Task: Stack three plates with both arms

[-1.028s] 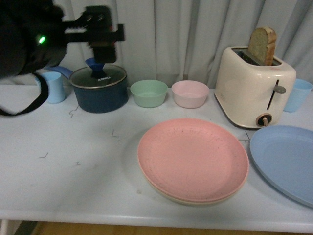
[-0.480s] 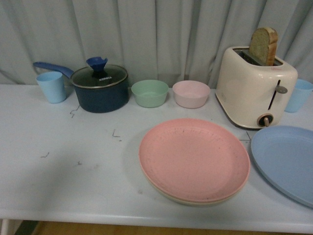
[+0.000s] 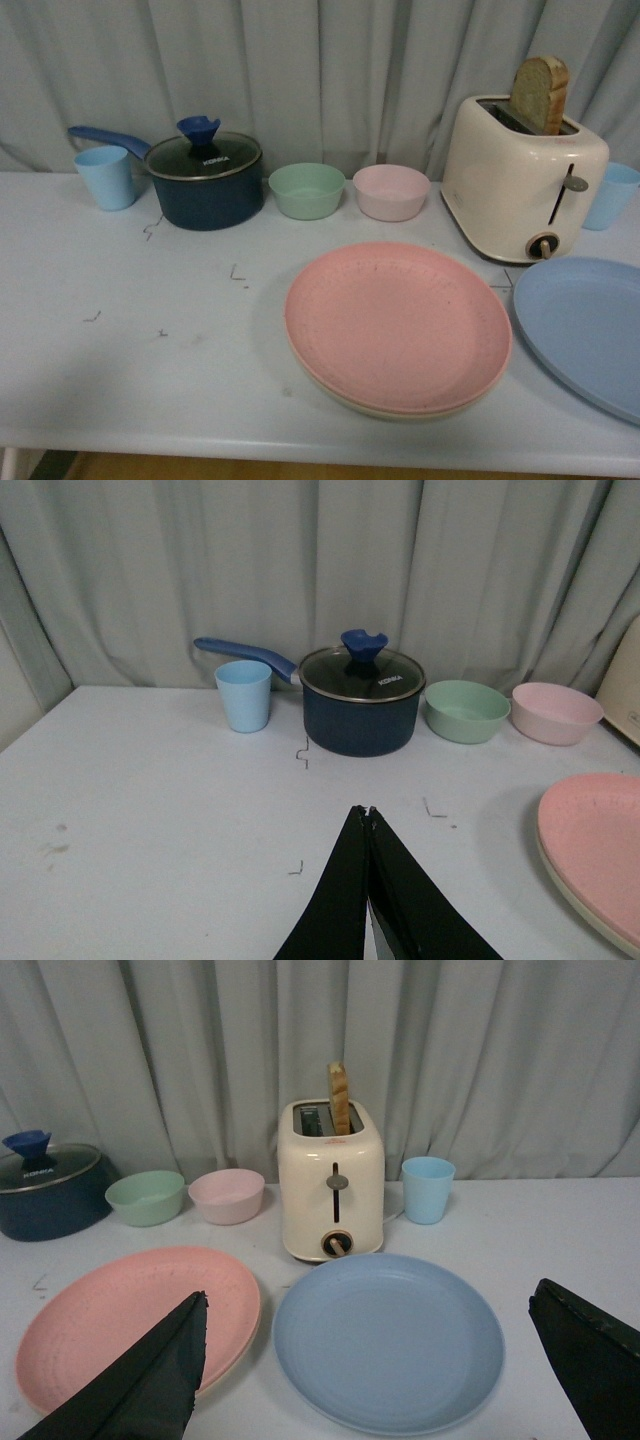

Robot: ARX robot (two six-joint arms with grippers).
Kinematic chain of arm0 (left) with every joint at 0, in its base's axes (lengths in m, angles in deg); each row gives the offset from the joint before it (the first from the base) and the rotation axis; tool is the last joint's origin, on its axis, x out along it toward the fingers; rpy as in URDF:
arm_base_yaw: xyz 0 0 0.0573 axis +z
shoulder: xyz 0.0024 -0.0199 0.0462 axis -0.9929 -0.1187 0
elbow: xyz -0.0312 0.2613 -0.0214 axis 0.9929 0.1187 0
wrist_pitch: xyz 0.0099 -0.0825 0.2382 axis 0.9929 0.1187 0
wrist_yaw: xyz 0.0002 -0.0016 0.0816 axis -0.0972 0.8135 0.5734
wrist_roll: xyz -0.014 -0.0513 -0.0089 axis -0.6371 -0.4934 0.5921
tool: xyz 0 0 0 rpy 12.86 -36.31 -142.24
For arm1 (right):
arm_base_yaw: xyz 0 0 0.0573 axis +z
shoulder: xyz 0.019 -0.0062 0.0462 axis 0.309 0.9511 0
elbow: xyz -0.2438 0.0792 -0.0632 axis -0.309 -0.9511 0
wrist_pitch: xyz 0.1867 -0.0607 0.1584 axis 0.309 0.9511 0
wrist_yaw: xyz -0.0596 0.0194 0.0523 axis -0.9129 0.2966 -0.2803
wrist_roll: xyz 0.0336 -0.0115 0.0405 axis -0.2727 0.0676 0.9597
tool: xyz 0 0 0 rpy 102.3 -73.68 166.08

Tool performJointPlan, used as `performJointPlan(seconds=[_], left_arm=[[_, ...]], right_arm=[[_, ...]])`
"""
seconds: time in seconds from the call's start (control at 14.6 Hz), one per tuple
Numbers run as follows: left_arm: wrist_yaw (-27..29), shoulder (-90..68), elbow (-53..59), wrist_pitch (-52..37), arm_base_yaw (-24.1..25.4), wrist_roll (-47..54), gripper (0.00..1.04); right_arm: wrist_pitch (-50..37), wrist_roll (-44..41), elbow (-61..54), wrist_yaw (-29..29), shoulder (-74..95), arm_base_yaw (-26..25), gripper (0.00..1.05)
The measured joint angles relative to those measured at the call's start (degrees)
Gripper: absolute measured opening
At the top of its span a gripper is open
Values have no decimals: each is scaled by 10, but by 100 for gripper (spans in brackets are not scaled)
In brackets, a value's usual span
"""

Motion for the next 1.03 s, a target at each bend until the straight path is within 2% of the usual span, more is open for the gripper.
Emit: performJointPlan(seconds=[0.69, 1.03], left_arm=[[0, 220, 8, 197, 0, 0, 2], [0, 293, 8, 268, 0, 0, 2]], right_arm=[[0, 0, 0, 0, 0, 0, 98], [0, 0, 0, 0, 0, 0, 98]])
